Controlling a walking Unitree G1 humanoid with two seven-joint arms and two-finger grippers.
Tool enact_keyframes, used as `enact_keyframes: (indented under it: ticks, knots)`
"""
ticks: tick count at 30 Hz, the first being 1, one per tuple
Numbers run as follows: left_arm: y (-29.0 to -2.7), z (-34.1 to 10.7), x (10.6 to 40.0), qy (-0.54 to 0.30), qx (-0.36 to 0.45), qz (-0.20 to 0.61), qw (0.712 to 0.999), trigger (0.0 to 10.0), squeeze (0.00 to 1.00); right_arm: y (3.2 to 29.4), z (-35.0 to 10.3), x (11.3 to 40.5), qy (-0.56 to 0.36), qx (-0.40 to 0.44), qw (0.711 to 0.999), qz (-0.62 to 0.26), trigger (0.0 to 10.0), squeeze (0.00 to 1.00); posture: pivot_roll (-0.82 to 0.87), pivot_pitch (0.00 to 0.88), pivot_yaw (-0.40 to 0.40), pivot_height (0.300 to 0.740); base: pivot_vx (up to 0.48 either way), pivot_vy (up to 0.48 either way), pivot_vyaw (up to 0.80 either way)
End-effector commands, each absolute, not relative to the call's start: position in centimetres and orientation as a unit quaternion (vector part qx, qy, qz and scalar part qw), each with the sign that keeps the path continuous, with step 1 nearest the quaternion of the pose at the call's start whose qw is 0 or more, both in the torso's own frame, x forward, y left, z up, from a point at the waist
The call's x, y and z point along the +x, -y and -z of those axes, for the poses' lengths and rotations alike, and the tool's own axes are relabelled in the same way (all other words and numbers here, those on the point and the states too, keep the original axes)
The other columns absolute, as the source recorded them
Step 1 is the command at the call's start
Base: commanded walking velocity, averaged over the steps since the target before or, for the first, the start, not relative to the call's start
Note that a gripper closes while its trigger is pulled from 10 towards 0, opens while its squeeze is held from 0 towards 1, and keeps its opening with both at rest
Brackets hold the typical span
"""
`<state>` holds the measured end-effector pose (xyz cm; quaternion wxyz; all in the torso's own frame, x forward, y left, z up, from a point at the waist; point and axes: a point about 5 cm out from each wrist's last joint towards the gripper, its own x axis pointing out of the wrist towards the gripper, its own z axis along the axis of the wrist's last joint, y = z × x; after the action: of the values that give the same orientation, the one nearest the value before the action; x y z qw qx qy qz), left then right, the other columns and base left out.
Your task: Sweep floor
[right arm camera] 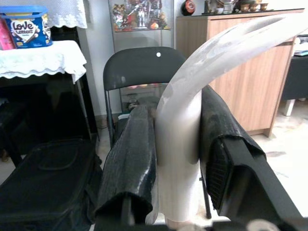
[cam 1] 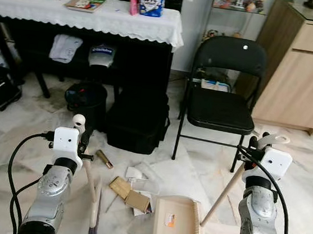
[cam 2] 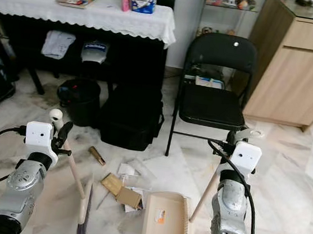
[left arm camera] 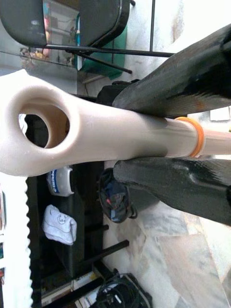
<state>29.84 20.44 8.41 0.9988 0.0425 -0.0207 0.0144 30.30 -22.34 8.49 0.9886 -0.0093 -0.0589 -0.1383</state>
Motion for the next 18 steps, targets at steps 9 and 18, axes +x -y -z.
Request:
enact_keyframes:
  ticks: [9,18]
  knots:
    - [-20.5,-9.2,30.0,0.034,0.049,-0.011,0.998,10.0,0.00,23.0,-7.9,29.8,0.059,-0.015,0.988,0.143,10.0,0.00,-0.04,0.000,0.010,0.740,0.000,0.000,0.00]
    - [-20.3,-9.0,30.1,0.032,0.046,-0.008,0.998,10.0,0.00,22.9,-7.0,30.3,0.031,-0.033,0.991,0.123,10.0,0.00,-0.03,0.000,0.008,0.740,0.000,0.000,0.00]
